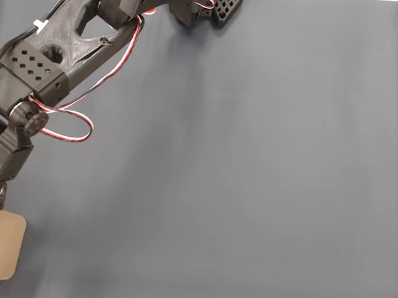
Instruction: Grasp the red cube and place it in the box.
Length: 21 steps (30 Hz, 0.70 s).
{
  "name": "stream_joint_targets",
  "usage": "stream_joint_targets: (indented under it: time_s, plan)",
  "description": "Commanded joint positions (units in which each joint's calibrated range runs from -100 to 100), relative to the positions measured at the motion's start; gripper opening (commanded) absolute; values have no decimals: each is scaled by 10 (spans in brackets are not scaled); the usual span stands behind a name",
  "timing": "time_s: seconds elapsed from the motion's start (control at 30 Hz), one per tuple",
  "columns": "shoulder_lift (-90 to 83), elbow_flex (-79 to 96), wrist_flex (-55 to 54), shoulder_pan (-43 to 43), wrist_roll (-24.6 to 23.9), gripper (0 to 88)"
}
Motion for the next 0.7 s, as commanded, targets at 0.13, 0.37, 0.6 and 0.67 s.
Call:
stream_joint_targets:
  time_s: [0.13, 0.37, 0.6, 0.67]
  plan:
    - [-7, -33, -13, -4, 1, 394]
    - [-8, -33, -18, -3, -3, 374]
    - [-27, -14, -21, -3, -8, 123]
    - [-43, 3, -24, -5, -12, 55]
